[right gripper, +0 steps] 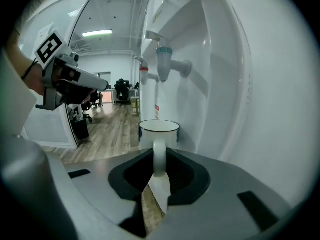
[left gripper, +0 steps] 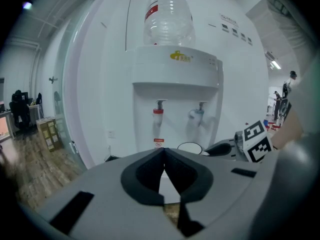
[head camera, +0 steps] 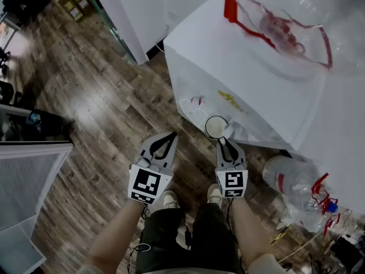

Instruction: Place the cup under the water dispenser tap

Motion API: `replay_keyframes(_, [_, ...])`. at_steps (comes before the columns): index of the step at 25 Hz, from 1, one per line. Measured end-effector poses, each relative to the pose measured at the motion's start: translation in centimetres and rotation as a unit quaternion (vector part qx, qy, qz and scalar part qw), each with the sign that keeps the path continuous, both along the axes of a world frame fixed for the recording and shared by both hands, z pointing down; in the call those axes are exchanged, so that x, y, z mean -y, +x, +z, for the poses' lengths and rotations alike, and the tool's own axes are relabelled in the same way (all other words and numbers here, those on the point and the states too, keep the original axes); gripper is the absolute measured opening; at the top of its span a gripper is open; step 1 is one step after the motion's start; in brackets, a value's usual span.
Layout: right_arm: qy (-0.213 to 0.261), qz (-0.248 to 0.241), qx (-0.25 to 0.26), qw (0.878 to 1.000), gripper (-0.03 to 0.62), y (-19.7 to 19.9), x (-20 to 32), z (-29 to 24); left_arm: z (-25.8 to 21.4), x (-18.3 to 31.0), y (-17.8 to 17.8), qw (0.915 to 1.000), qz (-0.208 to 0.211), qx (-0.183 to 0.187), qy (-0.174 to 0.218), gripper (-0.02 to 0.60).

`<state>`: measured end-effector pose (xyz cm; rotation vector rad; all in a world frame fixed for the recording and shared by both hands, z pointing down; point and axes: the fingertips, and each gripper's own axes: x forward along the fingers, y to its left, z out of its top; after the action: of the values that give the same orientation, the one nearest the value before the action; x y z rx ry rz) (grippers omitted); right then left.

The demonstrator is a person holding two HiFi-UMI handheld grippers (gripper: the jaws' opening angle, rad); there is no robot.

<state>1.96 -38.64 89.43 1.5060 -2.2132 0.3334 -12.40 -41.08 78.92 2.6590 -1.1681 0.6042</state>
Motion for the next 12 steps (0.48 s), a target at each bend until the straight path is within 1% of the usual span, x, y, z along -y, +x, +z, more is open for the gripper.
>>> replay_keyframes(12, [0.02,0.029,-0.009,0.999,0.074,0.2,0.1,1.2,2.6,-1.4,0.6,0.9996,0.018,0.003,-0.024,0.003])
